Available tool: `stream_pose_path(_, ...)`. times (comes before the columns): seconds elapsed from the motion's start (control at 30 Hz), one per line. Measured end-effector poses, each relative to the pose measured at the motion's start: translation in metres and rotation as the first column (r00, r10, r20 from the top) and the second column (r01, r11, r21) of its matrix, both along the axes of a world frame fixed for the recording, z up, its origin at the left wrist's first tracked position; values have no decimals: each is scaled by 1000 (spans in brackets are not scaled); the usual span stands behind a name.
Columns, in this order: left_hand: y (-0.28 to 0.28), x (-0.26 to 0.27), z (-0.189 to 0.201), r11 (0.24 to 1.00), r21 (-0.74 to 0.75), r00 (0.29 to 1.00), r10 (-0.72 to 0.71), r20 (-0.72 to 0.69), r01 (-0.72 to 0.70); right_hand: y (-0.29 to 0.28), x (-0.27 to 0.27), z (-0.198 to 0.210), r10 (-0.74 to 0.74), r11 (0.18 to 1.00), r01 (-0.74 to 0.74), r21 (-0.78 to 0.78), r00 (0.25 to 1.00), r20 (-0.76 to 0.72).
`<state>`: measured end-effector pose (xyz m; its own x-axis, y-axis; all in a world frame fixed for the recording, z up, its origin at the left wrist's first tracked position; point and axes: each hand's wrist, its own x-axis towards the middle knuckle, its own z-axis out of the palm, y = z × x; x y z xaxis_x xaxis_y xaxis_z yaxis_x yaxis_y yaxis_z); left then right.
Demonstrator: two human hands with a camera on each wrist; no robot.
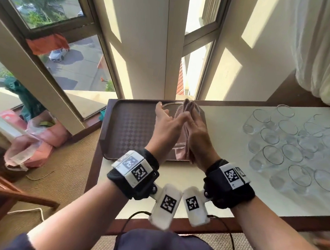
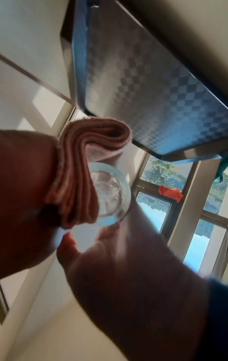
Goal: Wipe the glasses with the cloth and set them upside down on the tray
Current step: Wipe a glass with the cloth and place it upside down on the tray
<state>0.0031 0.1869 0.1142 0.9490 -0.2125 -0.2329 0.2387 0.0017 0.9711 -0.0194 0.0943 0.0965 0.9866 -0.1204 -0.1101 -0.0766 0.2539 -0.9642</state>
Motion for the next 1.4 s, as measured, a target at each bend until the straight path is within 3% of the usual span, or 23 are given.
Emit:
stream_pose_path(0.1, 1, -1, -6, 995, -87, 999, 38, -7, -38, -5, -5, 3, 66, 973, -52, 226, 996, -56)
stream_pose_path(0.2, 5, 2, -9, 974, -225, 997, -25, -74, 7, -14, -10, 0, 126, 926, -82, 370, 988, -95)
stream_pose_path(0.3, 11, 2, -6, 977, -175, 989, -136, -53, 125, -18, -7, 2, 64, 962, -44, 269, 996, -66)
stream_pose_path(0.4, 10, 2, -3, 997, -75, 999, -29, -29, 26, -12, -2, 2, 0, 1000, 0, -16, 1000, 8)
stream_pose_path(0.47, 4, 0, 1, 999, -41, 1000, 4, -14, -5, -6, -1, 1, 5, 996, -2, -92, 999, 34)
stream_pose_path(0.57, -1, -4, -2, 999, -18, 999, 34, 27, -33, -2, -3, 2, 17, 1000, -16, -5, 999, 34)
stream_pose_path(0.63, 1, -4, -1, 994, -105, 999, 33, 6, -32, -5, -6, 6, 40, 985, -44, 164, 999, 29)
stream_pose_path(0.73, 9, 3, -4, 961, -255, 993, -116, -18, 108, -10, -6, 7, 62, 962, -60, 265, 998, 0)
stream_pose_path(0.8, 16, 8, -5, 956, -237, 982, -184, -27, 173, -11, -1, 6, 36, 987, -38, 155, 999, 18)
stream_pose_path(0.87, 18, 11, -3, 978, -178, 993, -113, -34, 105, -10, 3, 6, -32, 997, 36, -64, 998, 57)
stream_pose_path(0.97, 10, 7, -4, 991, -130, 997, 31, -65, -39, -4, 7, 3, -60, 936, 105, -336, 988, 141)
stream_pose_path(1.13, 0, 0, -9, 986, -120, 993, 112, -23, -114, 4, 9, 6, -20, 982, 43, -182, 991, 129)
stream_pose_path(1.27, 15, -5, -7, 937, -347, 996, -65, -63, 39, -4, 3, 8, 119, 978, -123, 168, 992, 34)
stream_pose_path(1.33, 23, -5, -6, 946, -303, 989, -137, -49, 116, -5, 4, 8, 109, 979, -116, 170, 993, 49)
stream_pose_path(1.4, 26, -1, -8, 963, -251, 994, -106, -12, 99, -4, 5, 7, 44, 996, -52, 77, 994, 103)
